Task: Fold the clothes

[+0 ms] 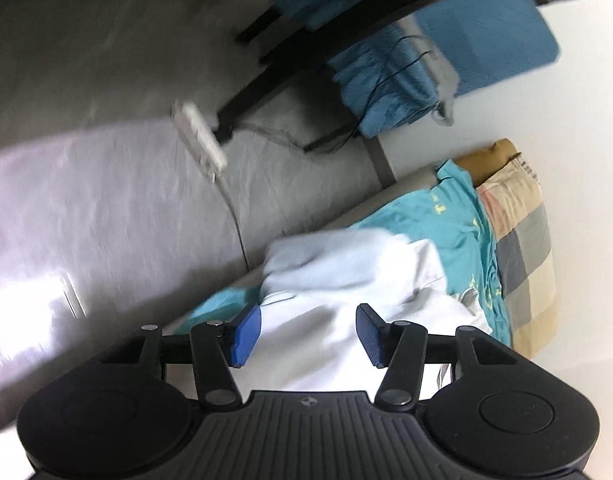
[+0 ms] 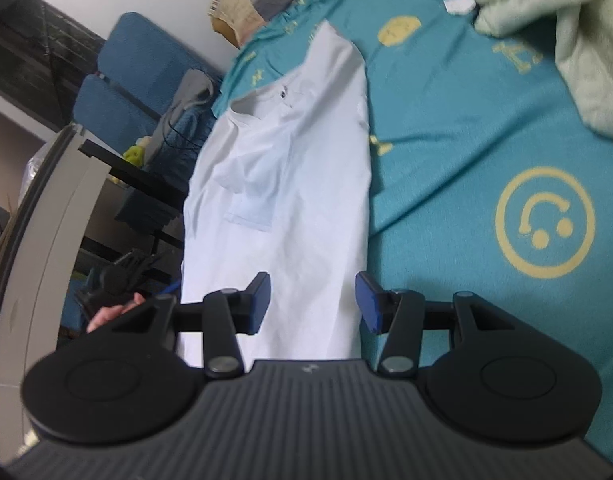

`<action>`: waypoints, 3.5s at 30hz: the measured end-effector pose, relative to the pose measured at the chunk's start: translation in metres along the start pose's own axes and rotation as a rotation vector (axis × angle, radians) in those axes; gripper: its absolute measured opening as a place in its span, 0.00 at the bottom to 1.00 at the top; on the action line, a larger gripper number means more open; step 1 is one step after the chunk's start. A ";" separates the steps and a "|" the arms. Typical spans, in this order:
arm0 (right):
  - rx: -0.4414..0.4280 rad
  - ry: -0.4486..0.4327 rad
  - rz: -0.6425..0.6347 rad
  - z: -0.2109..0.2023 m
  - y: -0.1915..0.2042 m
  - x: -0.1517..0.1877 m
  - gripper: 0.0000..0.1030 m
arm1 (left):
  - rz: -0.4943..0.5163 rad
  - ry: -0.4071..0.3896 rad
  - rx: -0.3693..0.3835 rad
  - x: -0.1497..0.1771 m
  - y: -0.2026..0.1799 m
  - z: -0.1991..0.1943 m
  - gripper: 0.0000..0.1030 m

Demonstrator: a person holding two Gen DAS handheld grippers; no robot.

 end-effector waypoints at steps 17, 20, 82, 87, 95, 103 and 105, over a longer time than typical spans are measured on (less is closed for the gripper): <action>0.088 0.064 -0.128 0.042 0.023 0.015 0.48 | -0.178 0.041 0.228 -0.025 0.034 0.042 0.54; 0.099 0.062 -0.152 0.043 0.024 0.017 0.48 | -0.152 0.034 0.240 -0.025 0.029 0.052 0.36; -0.139 -0.221 -0.451 0.006 0.096 -0.001 0.48 | 1.118 0.078 0.133 0.260 -0.154 -0.210 0.67; -0.129 -0.173 -0.612 0.077 0.156 0.007 0.48 | 0.988 0.072 0.194 0.219 -0.140 -0.219 0.67; -0.096 -0.075 -0.780 0.174 0.212 0.031 0.48 | 0.885 0.034 0.250 0.199 -0.130 -0.228 0.67; -0.091 -0.092 -1.005 0.181 0.226 0.053 0.48 | 0.816 0.046 0.308 0.195 -0.130 -0.225 0.67; -0.057 -0.122 -1.067 0.182 0.230 0.057 0.46 | 0.812 0.046 0.309 0.196 -0.131 -0.223 0.67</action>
Point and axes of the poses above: each gripper's, at about its wrist camera, not at the fingertips, and z roughly the way its jaws point, y to its left, x to its underside, the point moved 3 cm from there along z, roughly the way its jaws point, and after that the axes turned 10 degrees about x, right-handed, at the moved point
